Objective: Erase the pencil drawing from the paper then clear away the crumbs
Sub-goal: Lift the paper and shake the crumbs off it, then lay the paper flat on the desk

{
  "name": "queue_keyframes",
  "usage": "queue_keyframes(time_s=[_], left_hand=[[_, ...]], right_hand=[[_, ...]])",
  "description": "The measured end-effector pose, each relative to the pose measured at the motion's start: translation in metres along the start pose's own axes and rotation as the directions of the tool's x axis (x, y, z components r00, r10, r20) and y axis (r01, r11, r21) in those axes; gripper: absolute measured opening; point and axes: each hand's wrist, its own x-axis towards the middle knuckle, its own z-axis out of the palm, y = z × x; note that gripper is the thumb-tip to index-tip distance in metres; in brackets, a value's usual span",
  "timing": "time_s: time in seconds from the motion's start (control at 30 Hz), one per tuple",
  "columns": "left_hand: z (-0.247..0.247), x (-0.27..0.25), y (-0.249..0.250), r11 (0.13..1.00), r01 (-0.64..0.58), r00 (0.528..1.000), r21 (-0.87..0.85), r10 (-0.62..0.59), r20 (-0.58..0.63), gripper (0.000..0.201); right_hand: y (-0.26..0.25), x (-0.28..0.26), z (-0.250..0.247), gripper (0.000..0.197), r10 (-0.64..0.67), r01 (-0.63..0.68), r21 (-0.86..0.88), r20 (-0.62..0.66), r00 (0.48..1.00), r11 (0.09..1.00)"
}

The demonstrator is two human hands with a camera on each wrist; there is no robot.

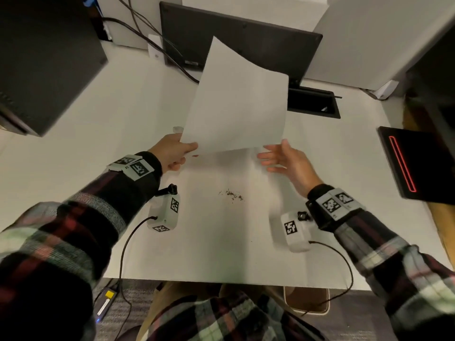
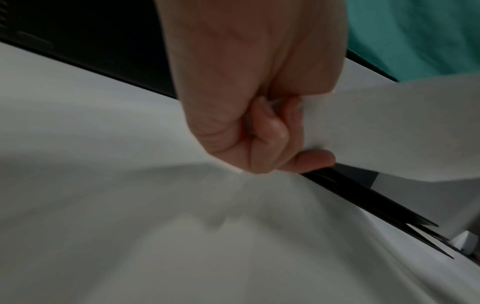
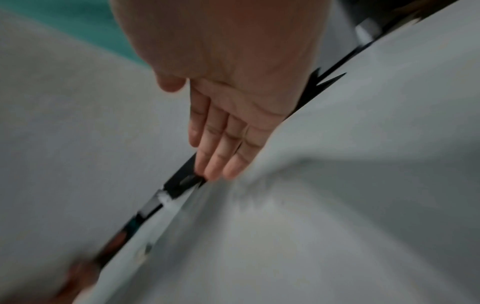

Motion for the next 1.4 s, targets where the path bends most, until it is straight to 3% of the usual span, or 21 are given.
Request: queue_keyframes(time_s=[0.07,0.17,0.23,0.27,0.33,0.47,0.53,0.6,0.67,0.73,0.8,0.87,0.93,0.97,1.03,1.1,1.2,1.27,1.4], left_hand=[[-0.002,0.001,0.003,0.998,0.012,0.999,0.057,-0.014,0.043,0.013],[-0.001,0.000,0.009,0.998,-0.019,0.993,0.060,0.013,0.114,0.009],[0.001,0.001,0.012,0.974,-0.073,0.992,-0.215,0.093,0.087,0.017],[0.002,0.002,0.012,0.922,-0.088,0.993,-0.376,0.113,0.044,0.028],[0.004,0.008,0.006,0.850,-0.130,0.991,-0.510,0.127,-0.041,0.046],[0.016,0.014,-0.015,0.966,-0.170,0.985,-0.195,0.161,-0.065,0.039],[0.023,0.017,-0.023,0.971,-0.133,0.991,0.201,0.128,0.039,0.047],[0.031,0.020,-0.028,0.801,-0.144,0.989,0.581,0.096,0.112,0.054],[0.041,0.014,-0.030,0.649,-0.174,0.983,0.741,0.065,0.174,0.065],[0.053,0.003,-0.032,0.569,-0.264,0.954,0.779,0.031,0.300,0.070],[0.069,-0.015,-0.035,0.547,-0.351,0.908,0.760,-0.002,0.420,0.069],[0.082,-0.034,-0.039,0.614,-0.379,0.855,0.693,-0.055,0.516,0.064],[0.085,-0.045,-0.042,0.802,-0.310,0.803,0.511,-0.066,0.592,0.061],[0.079,-0.047,-0.040,0.882,-0.259,0.820,0.392,-0.014,0.573,0.060],[0.060,-0.039,-0.038,0.931,-0.252,0.920,0.264,0.145,0.364,0.062],[0.040,-0.023,-0.037,0.865,-0.275,0.959,0.419,0.217,0.181,0.063],[0.027,-0.011,-0.047,0.704,-0.155,0.987,0.693,0.135,0.084,0.072],[0.035,-0.016,-0.053,0.632,-0.140,0.990,0.762,0.079,0.117,0.076],[0.075,-0.040,-0.055,0.584,-0.265,0.954,0.767,0.045,0.295,0.076]], right_hand=[[-0.005,0.007,-0.012,0.052,0.074,-0.059,0.180,-0.078,0.994,0.982],[-0.002,0.009,-0.018,0.037,0.088,-0.072,0.130,-0.124,0.988,0.989],[0.004,0.008,-0.016,0.030,0.110,-0.099,0.079,-0.157,0.981,0.992],[0.007,0.007,-0.016,0.028,0.137,-0.117,0.116,-0.179,0.974,0.986],[0.013,0.006,-0.017,0.023,0.200,-0.144,0.239,-0.226,0.953,0.960],[0.017,0.005,-0.013,0.012,0.323,-0.172,0.496,-0.237,0.916,0.851],[0.011,0.006,-0.006,0.010,0.325,-0.148,0.580,-0.213,0.921,0.801],[0.005,0.009,0.000,0.010,0.310,-0.127,0.628,-0.191,0.932,0.768],[0.000,0.012,0.004,0.009,0.298,-0.116,0.653,-0.174,0.939,0.748],[-0.004,0.015,0.006,0.008,0.288,-0.105,0.666,-0.172,0.942,0.739],[-0.007,0.018,0.007,0.008,0.285,-0.102,0.679,-0.163,0.945,0.727],[-0.010,0.020,0.008,0.009,0.285,-0.106,0.685,-0.154,0.946,0.721],[-0.011,0.022,0.008,0.010,0.280,-0.114,0.683,-0.138,0.950,0.722],[-0.012,0.022,0.009,0.009,0.276,-0.114,0.679,-0.135,0.952,0.725],[-0.012,0.022,0.009,0.008,0.270,-0.117,0.669,-0.130,0.954,0.734],[-0.011,0.022,0.009,0.009,0.269,-0.119,0.667,-0.126,0.955,0.735],[-0.007,0.021,0.011,0.009,0.279,-0.132,0.674,-0.114,0.954,0.727],[-0.003,0.021,0.013,0.009,0.290,-0.147,0.679,-0.102,0.952,0.719],[0.001,0.023,0.016,0.010,0.299,-0.158,0.687,-0.091,0.950,0.709]])
